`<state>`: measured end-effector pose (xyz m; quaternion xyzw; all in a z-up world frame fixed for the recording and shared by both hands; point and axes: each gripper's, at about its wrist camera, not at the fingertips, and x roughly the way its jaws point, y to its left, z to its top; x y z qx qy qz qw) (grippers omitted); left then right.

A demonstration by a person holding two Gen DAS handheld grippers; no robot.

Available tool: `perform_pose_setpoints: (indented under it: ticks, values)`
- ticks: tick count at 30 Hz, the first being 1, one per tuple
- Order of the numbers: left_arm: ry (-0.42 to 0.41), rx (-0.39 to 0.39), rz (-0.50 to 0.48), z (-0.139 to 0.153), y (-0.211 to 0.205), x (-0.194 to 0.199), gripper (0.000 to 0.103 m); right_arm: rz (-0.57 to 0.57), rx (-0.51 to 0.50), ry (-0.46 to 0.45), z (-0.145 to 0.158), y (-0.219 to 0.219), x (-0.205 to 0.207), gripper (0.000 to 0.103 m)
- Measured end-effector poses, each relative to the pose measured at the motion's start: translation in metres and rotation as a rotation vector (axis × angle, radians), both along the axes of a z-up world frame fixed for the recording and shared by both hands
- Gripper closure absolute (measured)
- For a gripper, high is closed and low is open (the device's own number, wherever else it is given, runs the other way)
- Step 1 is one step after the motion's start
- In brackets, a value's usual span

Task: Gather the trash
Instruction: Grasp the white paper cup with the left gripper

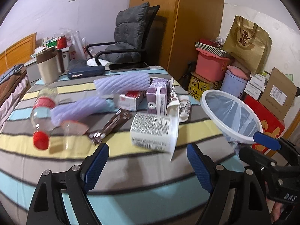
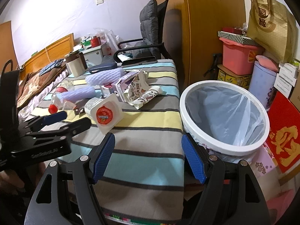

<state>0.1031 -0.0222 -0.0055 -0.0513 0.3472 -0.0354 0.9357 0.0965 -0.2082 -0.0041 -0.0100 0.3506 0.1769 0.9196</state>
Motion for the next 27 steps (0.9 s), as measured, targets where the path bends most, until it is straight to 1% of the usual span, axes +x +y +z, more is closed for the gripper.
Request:
perform_pose_setpoints:
  ticks: [4,8,12,15,16,19,22,25,27]
  values:
    - [0.007,0.003,-0.017,-0.005,-0.001,0.018,0.017,-0.007,0.005,0.01,-0.003,-0.002,0.007,0.028]
    - [0.039,0.012,-0.022,-0.01,0.001,0.032,0.017,-0.01,0.01,0.03,-0.008,-0.004,0.013,0.028]
    - [0.039,-0.055,-0.055,-0.007,0.009,0.029,0.017,-0.011,0.016,0.044,-0.011,-0.007,0.018,0.028]
    - [0.017,-0.117,-0.073,-0.002,0.02,0.02,0.017,-0.012,0.019,0.047,-0.012,-0.009,0.02,0.028]
    - [0.008,-0.128,-0.066,0.0,0.023,0.018,0.017,-0.013,0.019,0.049,-0.013,-0.009,0.02,0.028]
    - [0.0,-0.164,0.009,0.004,0.039,0.019,0.017,-0.014,0.023,0.054,-0.014,-0.01,0.021,0.028]
    - [0.042,-0.17,0.077,0.001,0.048,0.034,0.017,-0.007,0.025,0.054,-0.014,-0.009,0.021,0.028]
    - [0.063,-0.16,0.067,-0.003,0.041,0.044,0.018,-0.005,0.024,0.045,-0.011,-0.01,0.019,0.028]
    - [0.068,-0.155,0.032,-0.004,0.029,0.047,0.017,-0.011,0.024,0.038,-0.01,-0.012,0.018,0.028]
